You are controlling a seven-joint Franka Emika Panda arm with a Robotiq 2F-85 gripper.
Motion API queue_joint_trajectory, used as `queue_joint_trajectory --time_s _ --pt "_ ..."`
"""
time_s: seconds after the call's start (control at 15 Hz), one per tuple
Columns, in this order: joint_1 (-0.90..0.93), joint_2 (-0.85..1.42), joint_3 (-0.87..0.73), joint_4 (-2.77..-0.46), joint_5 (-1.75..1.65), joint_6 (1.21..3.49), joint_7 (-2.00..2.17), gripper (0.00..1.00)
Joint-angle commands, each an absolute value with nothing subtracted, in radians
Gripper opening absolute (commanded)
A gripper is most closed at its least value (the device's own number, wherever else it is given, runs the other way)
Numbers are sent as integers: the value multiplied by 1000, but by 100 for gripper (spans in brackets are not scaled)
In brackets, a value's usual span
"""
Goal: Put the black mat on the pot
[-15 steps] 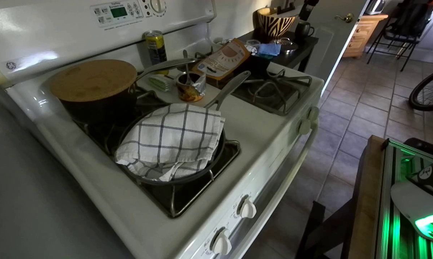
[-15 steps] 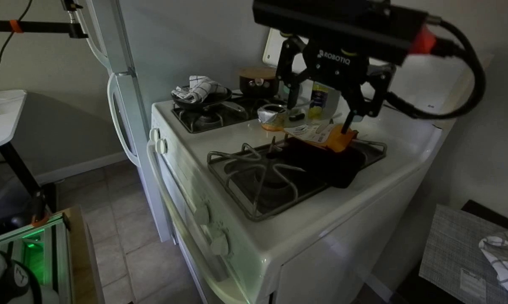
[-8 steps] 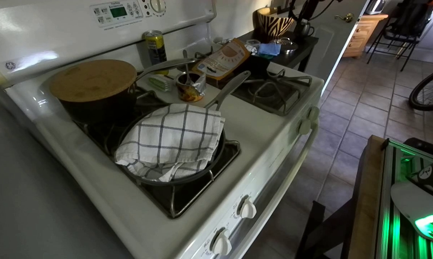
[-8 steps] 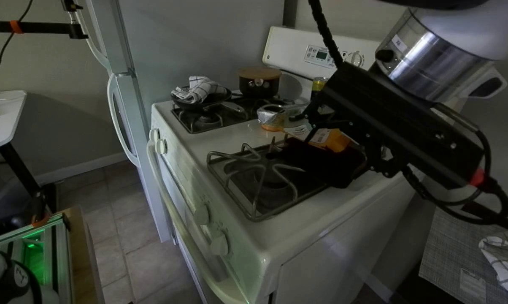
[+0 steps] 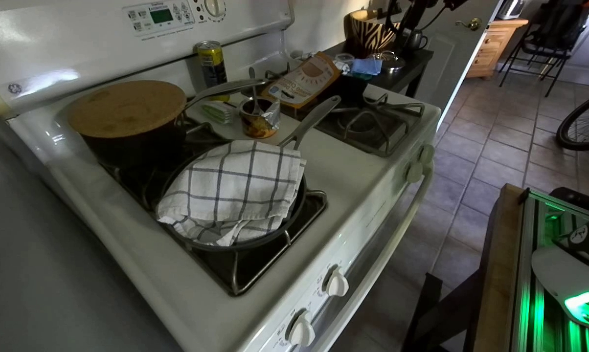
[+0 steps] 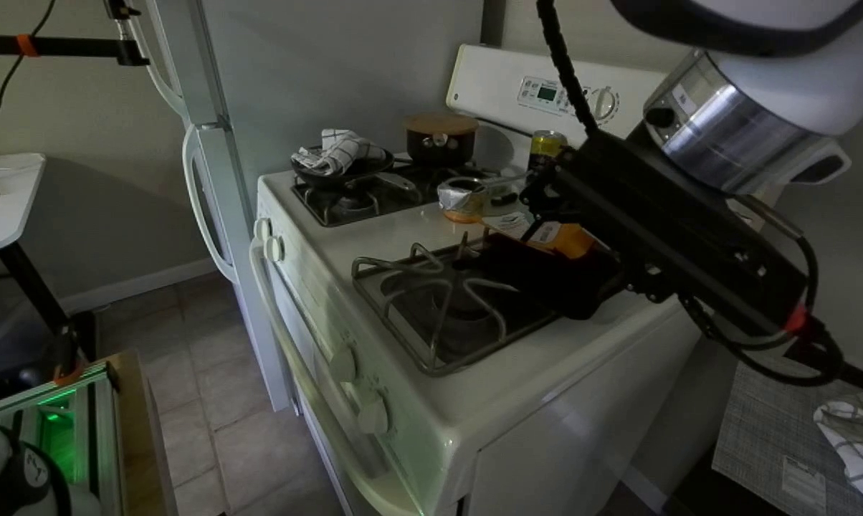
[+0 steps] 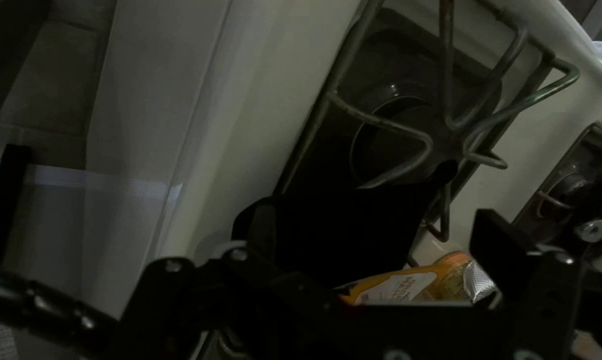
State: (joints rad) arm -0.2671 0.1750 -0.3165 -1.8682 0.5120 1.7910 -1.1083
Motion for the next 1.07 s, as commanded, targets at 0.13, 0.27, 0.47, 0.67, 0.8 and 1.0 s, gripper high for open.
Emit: queue_joint_trajectory --time_s 0.13,0.27,0.47,0.67,0.8,1.0 --pt "-384 399 -239 -1671 639 1694 -1222 100" --pt "-408 456 -209 -1617 654 1681 -1237 100" --pt "-430 523 -165 -1545 673 1658 -1237 100" --pt "-440 569 -136 -1502 692 1665 -1216 100" --pt "-444 591 -126 -1483 698 1678 -1205 100" --pt "-447 619 -119 -1461 700 1679 -1181 100"
